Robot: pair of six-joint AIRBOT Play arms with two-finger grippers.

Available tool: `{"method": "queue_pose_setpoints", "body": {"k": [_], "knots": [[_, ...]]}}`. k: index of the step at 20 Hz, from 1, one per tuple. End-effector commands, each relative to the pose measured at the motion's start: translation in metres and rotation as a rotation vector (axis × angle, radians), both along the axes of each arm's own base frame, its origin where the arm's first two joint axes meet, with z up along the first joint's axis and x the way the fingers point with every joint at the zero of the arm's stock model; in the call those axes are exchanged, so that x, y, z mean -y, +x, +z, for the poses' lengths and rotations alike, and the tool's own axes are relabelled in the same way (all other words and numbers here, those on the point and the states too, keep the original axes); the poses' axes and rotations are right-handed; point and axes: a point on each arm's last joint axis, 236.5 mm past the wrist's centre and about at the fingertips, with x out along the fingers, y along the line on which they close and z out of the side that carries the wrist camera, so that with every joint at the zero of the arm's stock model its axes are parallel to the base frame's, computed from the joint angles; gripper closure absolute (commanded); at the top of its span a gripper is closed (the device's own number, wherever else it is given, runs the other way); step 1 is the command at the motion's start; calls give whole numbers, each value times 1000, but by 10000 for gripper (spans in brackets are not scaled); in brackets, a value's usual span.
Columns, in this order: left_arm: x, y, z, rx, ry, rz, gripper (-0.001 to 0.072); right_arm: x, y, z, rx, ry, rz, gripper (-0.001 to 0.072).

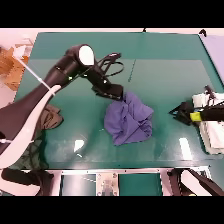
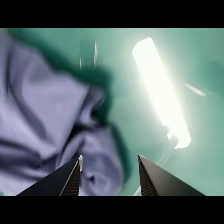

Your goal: Fold the shirts.

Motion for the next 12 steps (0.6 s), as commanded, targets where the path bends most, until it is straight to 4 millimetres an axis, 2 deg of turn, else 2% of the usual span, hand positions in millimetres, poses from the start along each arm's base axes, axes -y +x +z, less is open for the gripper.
{"method": "queue_pose_setpoints", "body": {"k": [1, 2, 5, 6, 7, 8, 10, 11, 12], "knots": [[-20, -67, -15, -213, 38, -20, 71, -36, 6, -28, 44, 92, 41, 283], [-15, -90, -35, -229, 48, -20, 71, -37, 12, -37, 36, 95, 44, 284], [-19, -168, -121, -358, 143, 17, 71, -43, 40, -59, 15, 147, 99, 284], [-16, -184, -138, -395, 130, 55, 71, -46, 48, -64, -4, 172, 109, 285], [-7, -190, -151, -408, 87, 118, 71, -51, 56, -70, -19, 199, 128, 286], [3, -184, -157, -392, 30, 175, 71, -57, 61, -73, -39, 226, 147, 287], [17, -155, -160, -302, -51, 256, 72, -72, 65, -77, -68, 259, 197, 361], [20, -141, -160, -255, -70, 292, 72, -77, 68, -77, -64, 265, 206, 365], [22, -127, -161, -209, -88, 326, 73, -80, 71, -74, -57, 266, 213, 420]]}}
